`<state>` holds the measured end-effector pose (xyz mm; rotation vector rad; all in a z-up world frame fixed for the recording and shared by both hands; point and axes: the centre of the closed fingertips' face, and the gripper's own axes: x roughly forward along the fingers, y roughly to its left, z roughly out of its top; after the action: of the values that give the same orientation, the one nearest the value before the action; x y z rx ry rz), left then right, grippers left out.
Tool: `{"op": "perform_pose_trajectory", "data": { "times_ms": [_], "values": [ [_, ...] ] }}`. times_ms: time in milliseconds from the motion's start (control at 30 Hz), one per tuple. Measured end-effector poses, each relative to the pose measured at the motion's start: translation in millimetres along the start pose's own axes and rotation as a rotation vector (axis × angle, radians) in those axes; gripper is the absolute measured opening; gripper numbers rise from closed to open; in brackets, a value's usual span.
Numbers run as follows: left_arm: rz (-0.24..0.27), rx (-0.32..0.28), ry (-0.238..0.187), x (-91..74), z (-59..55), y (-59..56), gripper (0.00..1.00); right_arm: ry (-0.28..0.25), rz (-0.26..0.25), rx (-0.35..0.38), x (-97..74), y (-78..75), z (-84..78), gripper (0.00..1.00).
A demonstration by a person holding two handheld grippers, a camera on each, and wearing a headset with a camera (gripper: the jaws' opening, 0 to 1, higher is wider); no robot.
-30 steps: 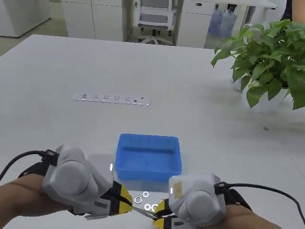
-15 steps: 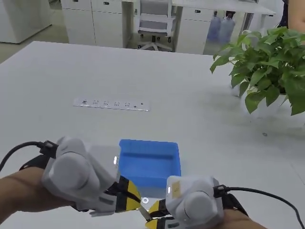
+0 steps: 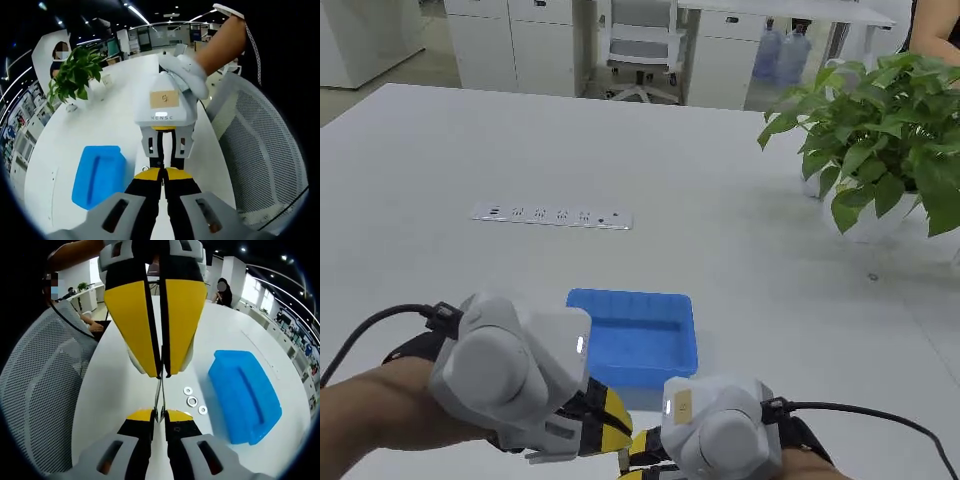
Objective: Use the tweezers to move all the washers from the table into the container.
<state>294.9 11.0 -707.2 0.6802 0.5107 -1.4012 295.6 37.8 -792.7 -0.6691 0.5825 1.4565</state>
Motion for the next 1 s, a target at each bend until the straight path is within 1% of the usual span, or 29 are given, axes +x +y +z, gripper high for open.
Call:
{"op": "perform_pose_trajectory", "data": {
  "times_ms": [100, 267, 400, 667, 1000],
  "values": [
    [-0.009, -0.001, 0.009, 4.8, -3.9, -1.4, 0.06, -0.002, 0.002, 0.002, 0.1, 0.6, 0.3, 0.1],
    [-0.015, -0.008, 0.011, 9.5, -9.1, -2.7, 0.06, -0.012, 0.0, 0.008, 0.6, 0.3, 0.5, 0.1],
    [-0.014, -0.005, 0.007, 9.4, -8.4, -2.2, 0.06, -0.016, -0.003, 0.009, 0.7, -0.9, 0.8, 0.11],
    [-0.021, 0.017, 0.015, 7.4, -9.4, 0.1, 0.06, -0.02, -0.007, -0.002, 1.7, -5.2, 4.1, 0.12],
    [-0.015, 0.027, 0.011, 3.8, -9.8, 9.1, 0.06, -0.029, -0.024, -0.01, 0.3, -15.0, 7.9, 0.12]
  ]
}}
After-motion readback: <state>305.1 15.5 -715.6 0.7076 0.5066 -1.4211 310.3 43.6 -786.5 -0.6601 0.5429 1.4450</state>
